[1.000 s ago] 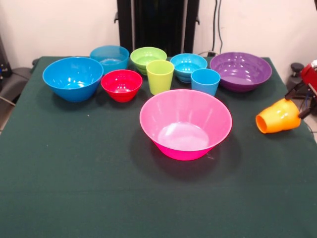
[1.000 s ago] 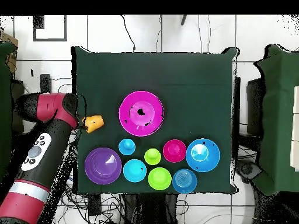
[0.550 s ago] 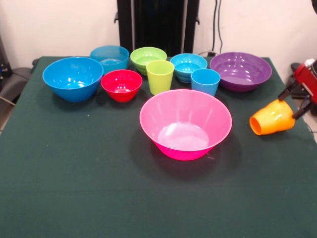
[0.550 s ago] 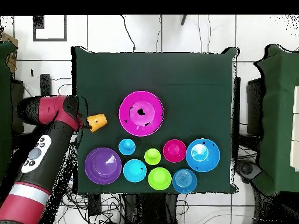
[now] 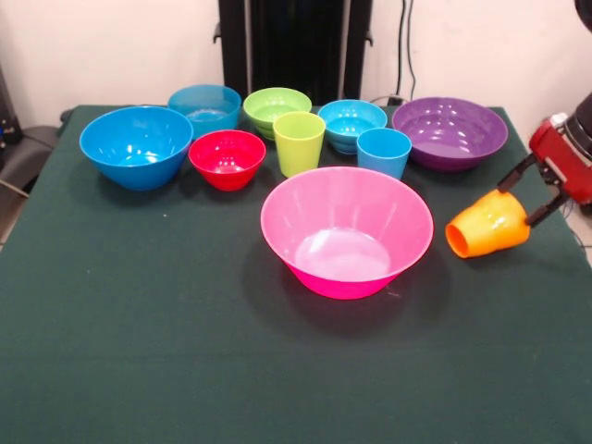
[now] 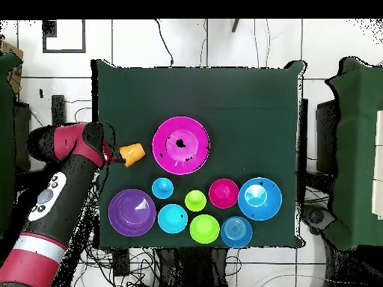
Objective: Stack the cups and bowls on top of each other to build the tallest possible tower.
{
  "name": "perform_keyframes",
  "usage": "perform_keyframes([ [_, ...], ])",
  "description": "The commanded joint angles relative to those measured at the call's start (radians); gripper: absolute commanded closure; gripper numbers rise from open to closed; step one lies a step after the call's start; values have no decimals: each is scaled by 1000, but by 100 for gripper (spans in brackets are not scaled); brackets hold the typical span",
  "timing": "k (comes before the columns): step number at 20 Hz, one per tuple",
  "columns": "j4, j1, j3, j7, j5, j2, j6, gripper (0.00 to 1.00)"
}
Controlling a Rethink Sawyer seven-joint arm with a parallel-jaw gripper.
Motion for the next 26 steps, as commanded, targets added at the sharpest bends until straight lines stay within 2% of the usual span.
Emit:
perform_keyframes([
  [1, 81, -42, 171, -127, -130, 75, -104, 0],
  [8, 117, -37, 243, -110, -96, -14, -63, 0],
  [12, 134, -10, 225, 6, -74, -31, -58, 0],
  [16, 165, 23, 190, 170, -27, -27, -74, 0],
  [17, 172, 54, 158, 333, 28, 0, -102, 0],
  [18, 161, 73, 125, 410, 41, 27, -112, 0],
  [19, 136, 101, 65, 554, 72, 76, -97, 0],
  [20, 117, 115, 26, 617, 83, 105, -72, 0],
  [22, 100, 131, -26, 702, 109, 145, -32, 0],
  [24, 112, 138, -39, 732, 134, 163, -60, 0],
  [26, 121, 151, -54, 789, 164, 190, -134, 0],
])
